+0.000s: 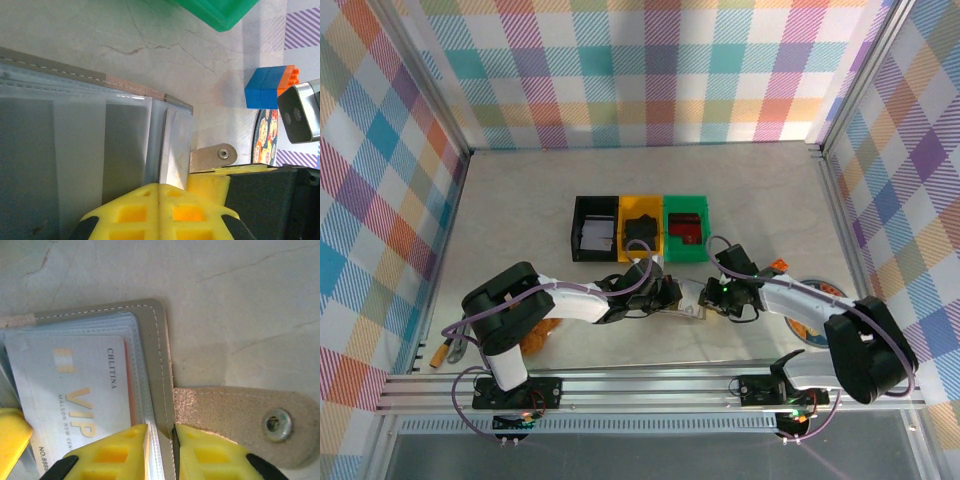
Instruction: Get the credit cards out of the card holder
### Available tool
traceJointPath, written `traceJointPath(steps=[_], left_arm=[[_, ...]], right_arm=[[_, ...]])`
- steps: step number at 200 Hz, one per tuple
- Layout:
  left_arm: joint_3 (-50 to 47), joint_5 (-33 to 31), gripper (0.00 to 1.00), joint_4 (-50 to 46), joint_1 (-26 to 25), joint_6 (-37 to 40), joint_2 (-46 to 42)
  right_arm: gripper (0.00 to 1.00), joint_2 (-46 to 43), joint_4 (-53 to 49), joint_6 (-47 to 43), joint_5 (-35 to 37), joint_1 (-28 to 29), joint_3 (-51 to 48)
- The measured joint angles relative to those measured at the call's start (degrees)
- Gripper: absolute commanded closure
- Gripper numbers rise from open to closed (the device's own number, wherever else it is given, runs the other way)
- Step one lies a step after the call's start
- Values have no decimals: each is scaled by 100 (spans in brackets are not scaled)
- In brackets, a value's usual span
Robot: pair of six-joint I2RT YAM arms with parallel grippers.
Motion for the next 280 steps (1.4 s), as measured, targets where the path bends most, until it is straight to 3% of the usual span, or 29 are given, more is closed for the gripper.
traceJointPath(steps=[96, 137, 280], left_arm=[[0, 111, 100, -17, -28, 68, 0], [0, 109, 100, -33, -28, 90, 0], [-157, -306, 100, -361, -33, 225, -262]], right_arm=[[77, -286, -236, 26, -63, 11, 299], [78, -166, 111, 155, -356, 22, 299], [80, 299, 756, 481, -264, 26, -52]])
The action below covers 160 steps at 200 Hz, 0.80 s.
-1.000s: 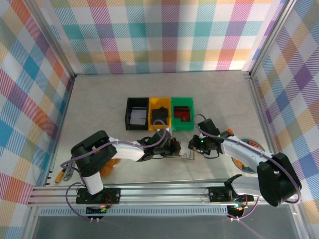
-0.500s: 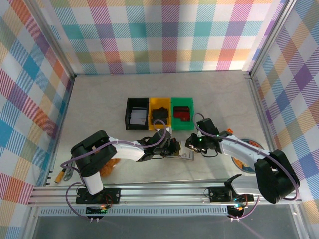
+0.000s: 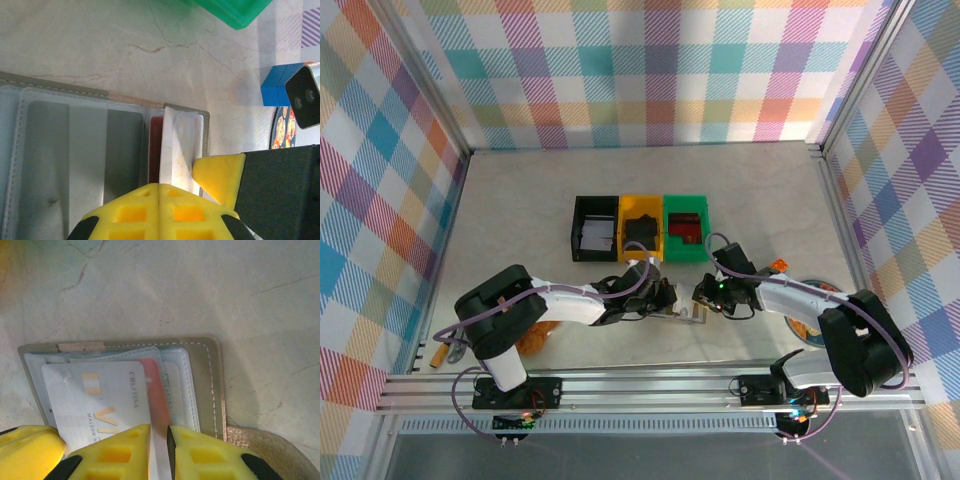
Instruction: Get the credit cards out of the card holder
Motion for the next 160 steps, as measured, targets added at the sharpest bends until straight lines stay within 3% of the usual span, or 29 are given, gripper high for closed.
traceJointPath(steps=[160], left_arm=[[-151, -131, 100, -289, 0, 210, -476]], right_arm=[[79, 55, 127, -28, -72, 0, -2]])
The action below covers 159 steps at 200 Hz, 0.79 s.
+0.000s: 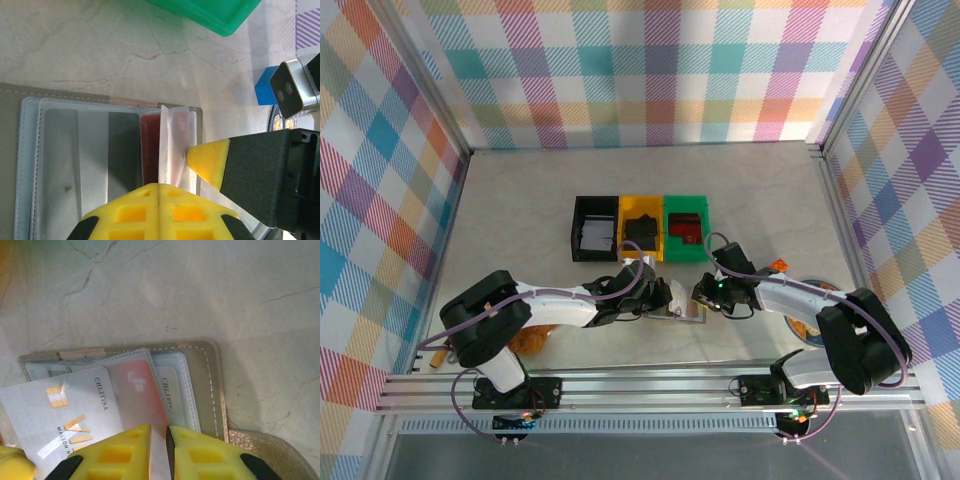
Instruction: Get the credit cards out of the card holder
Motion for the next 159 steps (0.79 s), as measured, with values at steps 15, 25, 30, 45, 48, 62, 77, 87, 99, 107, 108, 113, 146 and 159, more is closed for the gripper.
traceJointPath(steps=[15, 25, 30, 45, 48, 62, 77, 87, 99, 107, 108, 113, 146, 159], left_arm=[[-2, 2, 100, 0, 0, 0, -4], [-2, 4, 100, 4, 0, -2, -4], [-2, 11, 100, 11, 0, -2, -4], [0, 52, 100, 26, 0, -2, -4], [0, 61, 100, 31, 0, -2, -4], [-2, 111, 100, 42, 0, -4, -2], [-2, 149, 100, 57, 0, -13, 7], [0, 160, 100, 83, 0, -22, 20], [-2, 164, 100, 127, 0, -24, 46], [0, 175, 100, 157, 0, -24, 66], [0, 177, 100, 160, 0, -24, 68], [0, 181, 98, 166, 0, -24, 76], [2, 210, 86, 175, 0, -28, 114], [11, 278, 83, 175, -9, -31, 166]], right_arm=[[78, -17, 35, -22, -55, 2, 0], [77, -22, 57, -39, -96, 15, 0], [77, -24, 68, -44, -118, 35, 0], [77, -24, 83, -87, -149, 116, 7], [77, -22, 83, -94, -157, 140, 9], [77, 0, 83, -109, -168, 199, 31], [77, 79, 107, -109, -170, 214, 55], [78, 140, 131, -109, -181, 219, 61], [78, 192, 168, -107, -214, 221, 76], [78, 212, 179, -107, -232, 223, 85], [78, 216, 184, -107, -234, 223, 85], [78, 225, 192, -107, -243, 223, 85], [78, 247, 216, -109, -267, 223, 87], [79, 271, 269, -109, -278, 227, 90]])
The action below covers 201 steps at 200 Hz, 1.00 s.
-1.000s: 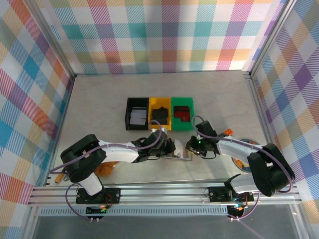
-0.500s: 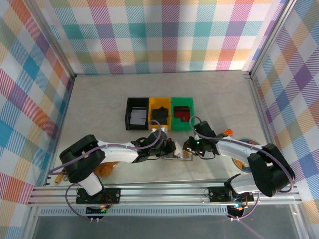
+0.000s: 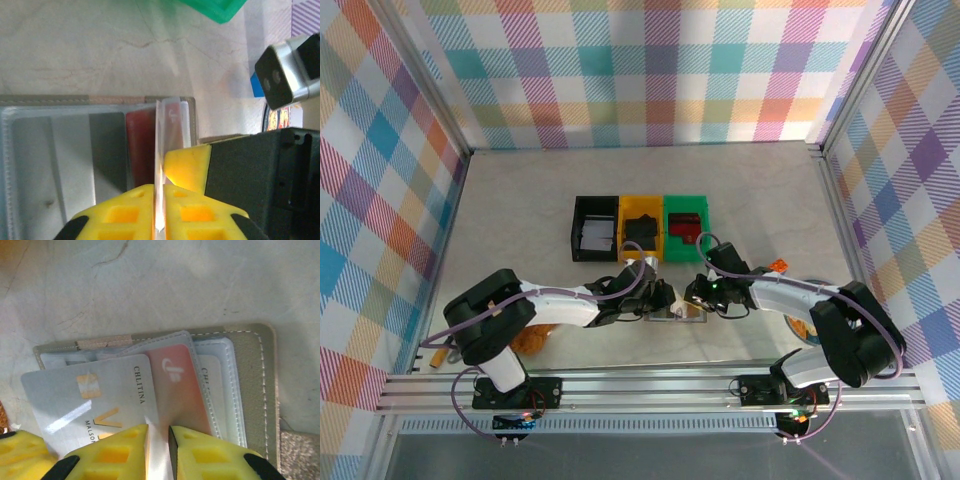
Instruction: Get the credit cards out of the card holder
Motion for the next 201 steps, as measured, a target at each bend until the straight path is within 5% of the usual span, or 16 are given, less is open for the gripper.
traceJointPath(steps=[58, 110, 201], left_arm=[[0, 120, 81, 11, -22, -13, 79], [0, 136, 100, 61, -24, -39, 83], [-39, 109, 100, 74, -24, 35, -155]], right_arm=[[79, 39, 118, 0, -22, 17, 0], [79, 33, 118, 2, -15, 17, -2], [78, -179, 24, 9, 269, 15, -111]])
